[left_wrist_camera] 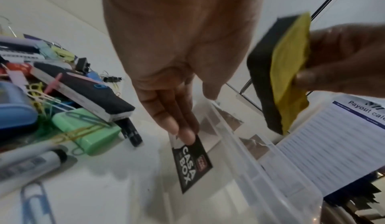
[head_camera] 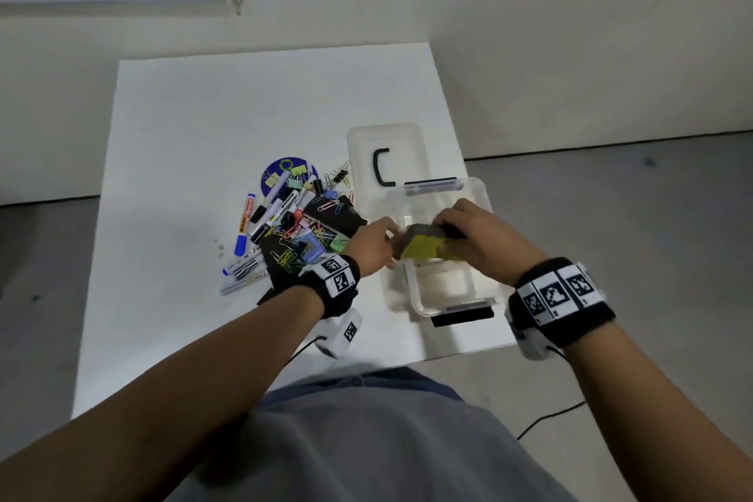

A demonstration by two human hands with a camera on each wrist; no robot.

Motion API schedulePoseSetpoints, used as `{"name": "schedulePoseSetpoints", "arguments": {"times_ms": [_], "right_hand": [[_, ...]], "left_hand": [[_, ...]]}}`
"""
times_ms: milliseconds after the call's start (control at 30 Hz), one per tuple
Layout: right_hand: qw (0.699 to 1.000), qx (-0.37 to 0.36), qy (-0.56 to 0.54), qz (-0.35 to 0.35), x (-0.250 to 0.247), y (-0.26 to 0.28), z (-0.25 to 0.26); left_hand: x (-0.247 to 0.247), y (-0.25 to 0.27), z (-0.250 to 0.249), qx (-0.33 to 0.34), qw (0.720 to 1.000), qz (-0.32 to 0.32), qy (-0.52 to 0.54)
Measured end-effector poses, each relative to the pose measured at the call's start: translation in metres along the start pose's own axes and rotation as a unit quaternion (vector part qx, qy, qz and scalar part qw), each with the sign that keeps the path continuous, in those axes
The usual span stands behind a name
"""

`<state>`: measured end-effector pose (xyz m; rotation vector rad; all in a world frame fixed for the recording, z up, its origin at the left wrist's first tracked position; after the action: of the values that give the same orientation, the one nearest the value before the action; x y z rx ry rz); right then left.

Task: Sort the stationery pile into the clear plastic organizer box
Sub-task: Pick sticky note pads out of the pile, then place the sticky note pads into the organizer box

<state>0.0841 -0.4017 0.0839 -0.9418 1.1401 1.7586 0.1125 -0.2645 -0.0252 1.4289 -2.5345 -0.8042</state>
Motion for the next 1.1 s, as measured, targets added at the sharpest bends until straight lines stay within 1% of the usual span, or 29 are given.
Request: {"name": "schedulePoseSetpoints", "arguments": {"times_ms": [67,133,167,267,333,467,533,600,667,767,833,867,900,933,967,1000,1033,1066,1100], "right_hand": [[0.992,0.001,0.129,-0.019,0.012,0.013,-0.013],[0.971,-0.009,0.238,-0.01,0.036,0.023,-0.017],[0.963,-0.017,0.267,0.005,0.049,0.027,-0.017],[0.956,-0.039,0.285,0.053,0.082,0.029,-0.011],[0.951,-0.053,0.296,0.074,0.096,0.02,-0.01],[0.913,-0.081,0.358,0.179,0.12,0.004,-0.006],[0.9,-0.081,0.376,0.205,0.128,0.001,-0.001],[0.905,-0.07,0.358,0.221,0.136,0.0,0.001],[0.919,-0.056,0.306,0.241,0.145,-0.003,0.0],[0.939,-0.042,0.217,0.264,0.147,-0.006,0.006],[0.942,-0.056,0.194,0.269,0.136,-0.007,0.02],[0.941,-0.061,0.193,0.27,0.129,-0.008,0.027],[0.943,-0.055,0.193,0.267,0.118,-0.008,0.033],[0.949,-0.047,0.175,0.259,0.108,-0.01,0.041],[0.958,-0.041,0.162,0.231,0.095,-0.017,0.049],[0.969,-0.045,0.156,0.187,0.081,-0.024,0.06],[0.976,-0.048,0.155,0.142,0.069,-0.033,0.073],[0.983,-0.052,0.142,0.101,0.061,-0.042,0.087],[0.989,-0.051,0.117,0.079,0.058,-0.051,0.102]], "left_hand": [[0.008,0.0,-0.001,-0.008,0.999,-0.004,0.031],[0.012,-0.002,0.002,-0.022,0.998,-0.004,0.06],[0.013,-0.003,0.004,-0.023,0.997,-0.005,0.074],[0.012,-0.001,0.005,-0.029,0.996,-0.014,0.082],[0.011,-0.001,0.005,-0.03,0.996,-0.021,0.077],[0.011,0.002,0.006,-0.033,0.996,-0.022,0.085],[0.009,0.004,0.006,-0.03,0.995,-0.031,0.085],[0.004,0.007,0.005,-0.028,0.995,-0.043,0.088],[0.0,0.006,0.008,-0.031,0.994,-0.05,0.092],[-0.005,0.009,0.009,-0.04,0.994,-0.027,0.095],[-0.016,0.014,0.01,-0.045,0.995,-0.015,0.09],[-0.031,0.016,0.011,-0.039,0.997,-0.028,0.066],[-0.051,0.018,0.016,-0.027,0.998,-0.059,0.014],[-0.077,0.021,0.022,-0.016,0.993,-0.105,-0.053],[-0.105,0.026,0.032,-0.018,0.98,-0.16,-0.12],[-0.131,0.033,0.043,-0.033,0.961,-0.213,-0.175],[-0.153,0.041,0.059,-0.062,0.944,-0.249,-0.209],[-0.169,0.048,0.077,-0.106,0.933,-0.259,-0.225],[-0.176,0.053,0.095,-0.155,0.93,-0.242,-0.228]]}}
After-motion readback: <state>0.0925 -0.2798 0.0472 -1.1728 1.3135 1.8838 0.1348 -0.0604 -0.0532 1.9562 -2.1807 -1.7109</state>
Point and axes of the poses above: each hand's wrist, its own y-axis away from the middle knuckle, its own x-axis out of the palm, z = x × y, the point moved 9 cm from there along -y, towards the middle knuckle, and after that the axes turned 14 degrees about y, right-handed, at the moved point
